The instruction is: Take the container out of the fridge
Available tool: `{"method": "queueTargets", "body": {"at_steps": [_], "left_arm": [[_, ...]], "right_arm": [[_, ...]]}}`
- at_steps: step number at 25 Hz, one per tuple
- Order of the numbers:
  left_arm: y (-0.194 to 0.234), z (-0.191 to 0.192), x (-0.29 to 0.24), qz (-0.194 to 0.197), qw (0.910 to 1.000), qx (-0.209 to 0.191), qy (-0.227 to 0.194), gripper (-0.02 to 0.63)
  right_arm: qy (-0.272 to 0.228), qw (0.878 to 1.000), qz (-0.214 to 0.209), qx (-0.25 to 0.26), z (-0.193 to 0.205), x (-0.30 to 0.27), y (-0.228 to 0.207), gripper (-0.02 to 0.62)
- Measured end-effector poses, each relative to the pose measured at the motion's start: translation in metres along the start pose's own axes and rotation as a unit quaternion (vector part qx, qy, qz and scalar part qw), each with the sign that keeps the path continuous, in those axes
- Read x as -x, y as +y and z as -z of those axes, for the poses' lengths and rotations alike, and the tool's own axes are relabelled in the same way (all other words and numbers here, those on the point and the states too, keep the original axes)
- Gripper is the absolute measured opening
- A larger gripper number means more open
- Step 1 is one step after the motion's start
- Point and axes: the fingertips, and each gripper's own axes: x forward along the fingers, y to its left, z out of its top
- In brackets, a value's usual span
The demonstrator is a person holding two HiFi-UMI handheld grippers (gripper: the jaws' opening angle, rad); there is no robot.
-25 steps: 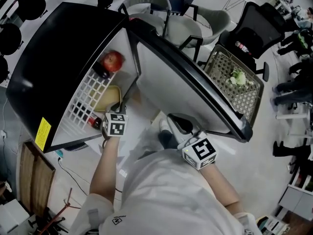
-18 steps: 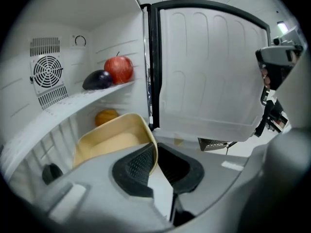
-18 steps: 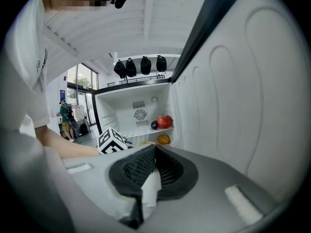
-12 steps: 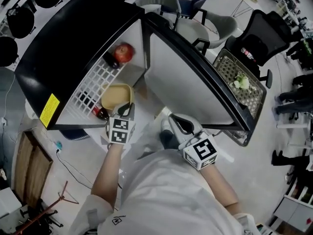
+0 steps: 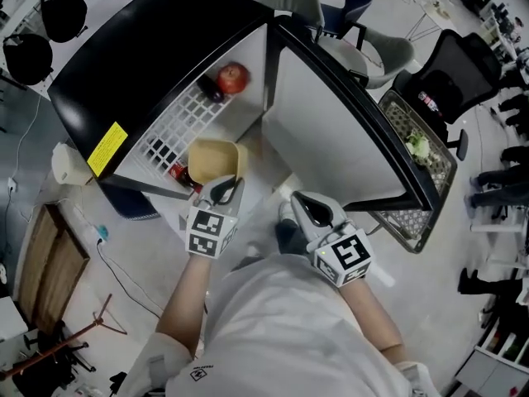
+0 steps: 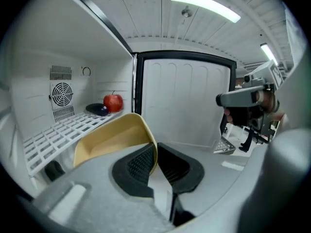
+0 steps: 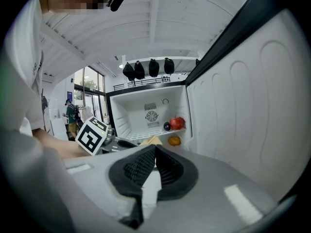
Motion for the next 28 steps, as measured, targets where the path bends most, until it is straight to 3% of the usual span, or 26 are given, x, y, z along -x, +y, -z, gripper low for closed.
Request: {"method": "queueTargets", "body": {"at_steps": [10, 18, 28], "left_arm": [[-0.022, -0.012, 0.068, 0.016, 0.9987, -0.004, -0.049, 0.031], [-0.032, -0.02, 0.122, 0.02, 0.9943, 0.017, -0.104, 0.031], [-0.033, -0.018, 0.172, -0.002, 0.9865, 0.043, -0.158, 0.031]], "right_arm": [[-0.009, 1.0, -0.005, 0.005, 0.001, 0.005, 0.028, 0.003], [-0.014, 0.999, -0.034, 0.031, 0.0, 0.001, 0.062, 0.003], [-0.013, 0.994, -0.082, 0.066, 0.0, -0.006, 0.099, 0.003]]}}
